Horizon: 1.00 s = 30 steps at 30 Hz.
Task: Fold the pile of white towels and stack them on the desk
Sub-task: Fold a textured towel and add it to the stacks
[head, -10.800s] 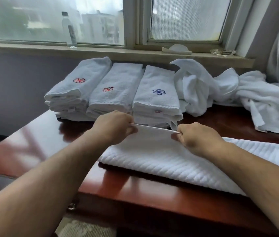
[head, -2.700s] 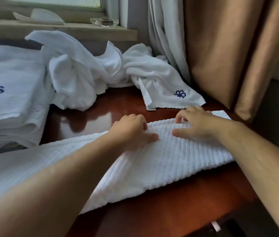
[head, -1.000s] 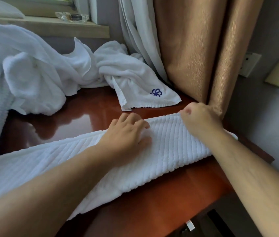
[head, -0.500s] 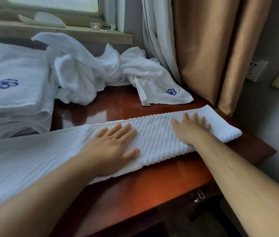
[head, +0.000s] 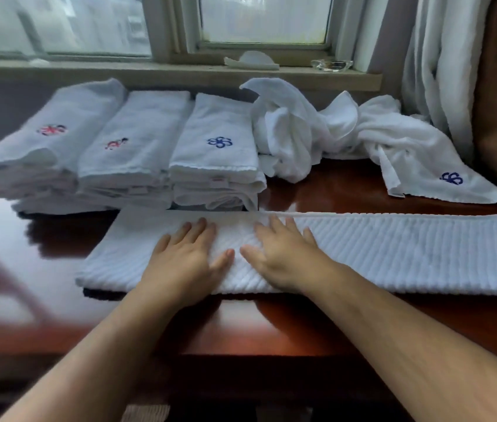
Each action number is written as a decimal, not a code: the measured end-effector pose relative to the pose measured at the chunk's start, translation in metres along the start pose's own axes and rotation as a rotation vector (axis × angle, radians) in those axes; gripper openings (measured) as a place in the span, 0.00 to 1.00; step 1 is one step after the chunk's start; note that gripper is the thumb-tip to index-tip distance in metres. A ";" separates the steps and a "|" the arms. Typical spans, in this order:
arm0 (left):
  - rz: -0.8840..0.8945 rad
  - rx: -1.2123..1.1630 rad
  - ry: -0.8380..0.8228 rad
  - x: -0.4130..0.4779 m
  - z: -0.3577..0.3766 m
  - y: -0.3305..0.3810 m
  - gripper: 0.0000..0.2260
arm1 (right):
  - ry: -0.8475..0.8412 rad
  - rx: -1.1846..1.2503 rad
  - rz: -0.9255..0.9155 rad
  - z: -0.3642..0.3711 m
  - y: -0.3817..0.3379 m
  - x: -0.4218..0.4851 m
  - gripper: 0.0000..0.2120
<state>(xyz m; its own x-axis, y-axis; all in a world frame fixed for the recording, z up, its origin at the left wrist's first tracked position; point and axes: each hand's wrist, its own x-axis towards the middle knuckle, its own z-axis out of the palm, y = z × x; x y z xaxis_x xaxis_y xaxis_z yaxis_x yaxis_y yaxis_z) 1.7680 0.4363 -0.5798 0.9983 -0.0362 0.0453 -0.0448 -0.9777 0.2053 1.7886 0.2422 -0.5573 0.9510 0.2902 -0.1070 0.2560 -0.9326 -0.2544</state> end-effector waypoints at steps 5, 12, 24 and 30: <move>-0.267 -0.005 0.011 -0.009 -0.016 -0.061 0.33 | -0.015 -0.053 -0.115 0.018 -0.048 0.026 0.35; -0.456 -0.156 0.012 -0.005 -0.040 -0.088 0.22 | 0.029 -0.122 -0.123 0.030 -0.044 0.029 0.37; -0.567 -0.407 -0.062 0.026 -0.076 -0.112 0.17 | 0.047 -0.127 -0.128 0.031 -0.043 0.027 0.37; -0.600 -0.770 0.050 0.015 -0.065 -0.114 0.19 | 0.053 -0.113 -0.141 0.031 -0.041 0.025 0.37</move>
<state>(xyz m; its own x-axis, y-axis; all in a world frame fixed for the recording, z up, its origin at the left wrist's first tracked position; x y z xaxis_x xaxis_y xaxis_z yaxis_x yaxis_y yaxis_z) 1.7853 0.5605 -0.5386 0.8614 0.4492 -0.2374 0.4405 -0.4276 0.7894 1.7963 0.2946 -0.5795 0.9113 0.4109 -0.0262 0.4026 -0.9025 -0.1530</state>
